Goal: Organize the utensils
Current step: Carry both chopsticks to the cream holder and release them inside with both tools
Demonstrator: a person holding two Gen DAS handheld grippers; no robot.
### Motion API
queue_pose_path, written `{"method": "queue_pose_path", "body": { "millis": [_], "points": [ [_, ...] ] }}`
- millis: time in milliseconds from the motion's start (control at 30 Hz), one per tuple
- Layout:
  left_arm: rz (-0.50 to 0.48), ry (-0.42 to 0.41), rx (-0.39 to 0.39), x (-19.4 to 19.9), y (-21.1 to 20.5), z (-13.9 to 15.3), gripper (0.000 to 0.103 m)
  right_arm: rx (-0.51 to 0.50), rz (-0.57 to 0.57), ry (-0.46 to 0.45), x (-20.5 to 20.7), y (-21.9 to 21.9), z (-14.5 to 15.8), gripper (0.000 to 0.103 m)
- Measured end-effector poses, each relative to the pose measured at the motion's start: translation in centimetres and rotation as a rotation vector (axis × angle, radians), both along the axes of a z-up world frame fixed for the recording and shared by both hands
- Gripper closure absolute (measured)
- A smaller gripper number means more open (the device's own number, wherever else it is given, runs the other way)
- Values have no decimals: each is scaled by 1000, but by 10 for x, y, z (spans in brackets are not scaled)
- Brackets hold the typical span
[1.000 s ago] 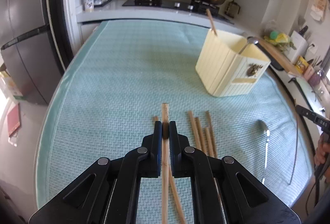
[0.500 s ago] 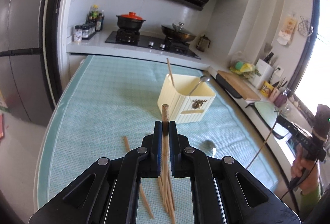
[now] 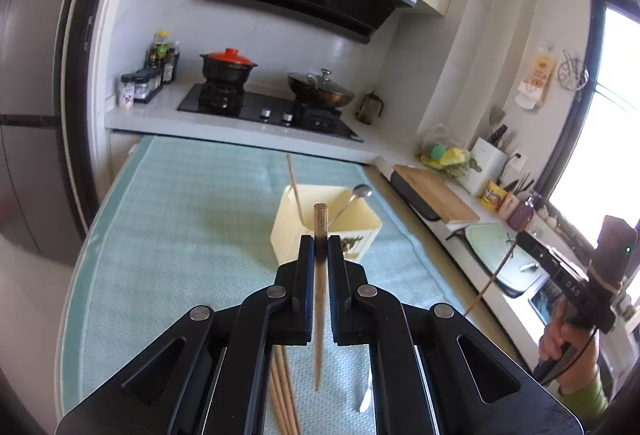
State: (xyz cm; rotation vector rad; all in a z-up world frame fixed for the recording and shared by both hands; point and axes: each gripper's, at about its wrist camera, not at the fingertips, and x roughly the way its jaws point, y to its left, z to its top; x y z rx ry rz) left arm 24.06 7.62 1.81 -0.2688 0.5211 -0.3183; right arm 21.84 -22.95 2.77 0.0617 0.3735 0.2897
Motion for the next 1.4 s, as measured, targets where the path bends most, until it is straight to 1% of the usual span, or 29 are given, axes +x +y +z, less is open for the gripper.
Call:
{"method": "queue_pose_path", "body": {
  "millis": [200, 433, 533, 633, 700, 767, 933, 1033, 1133, 1167, 1200, 1233, 1267, 1300, 1333, 1367, 1400],
  "points": [
    [-6, -35, -32, 39, -2, 31, 99, -6, -2, -46, 31, 4, 25, 97],
    [25, -83, -47, 97, -15, 65, 99, 19, -12, -111, 94, 10, 65, 97],
    [54, -99, -20, 121, -25, 72, 99, 33, -21, -135, 125, 14, 76, 97],
    [84, -101, 7, 146, -35, 69, 99, 58, -34, -142, 155, 17, 78, 97],
    [88, -80, 12, 163, -41, 61, 99, 54, -38, -142, 174, 21, 71, 97],
    [86, -49, 24, 179, -47, 49, 99, 52, -28, -114, 194, 25, 59, 97],
    [61, 59, 55, 209, -60, 11, 99, 28, 13, 41, 239, 38, 12, 97],
    [49, 114, 83, 218, -66, -10, 99, 11, 33, 126, 255, 44, -17, 97],
    [45, 150, 124, 225, -73, -23, 97, 8, 52, 196, 270, 49, -40, 95],
    [57, 159, 140, 225, -74, -26, 96, 5, 56, 221, 275, 50, -45, 95],
    [60, 170, 147, 224, -74, -28, 88, -3, 53, 246, 280, 51, -49, 95],
    [60, 175, 147, 222, -73, -27, 75, -7, 45, 261, 282, 51, -51, 87],
    [62, 171, 147, 217, -70, -24, 70, -1, 38, 265, 283, 50, -50, 76],
    [70, 161, 152, 210, -67, -19, 63, 16, 33, 253, 279, 46, -45, 71],
    [76, 147, 158, 202, -63, -13, 56, 31, 28, 231, 273, 43, -38, 61],
    [78, 131, 165, 192, -58, -6, 52, 36, 23, 204, 264, 40, -30, 54],
    [77, 116, 174, 184, -54, 0, 44, 27, 19, 176, 254, 38, -21, 53]
  ]
}}
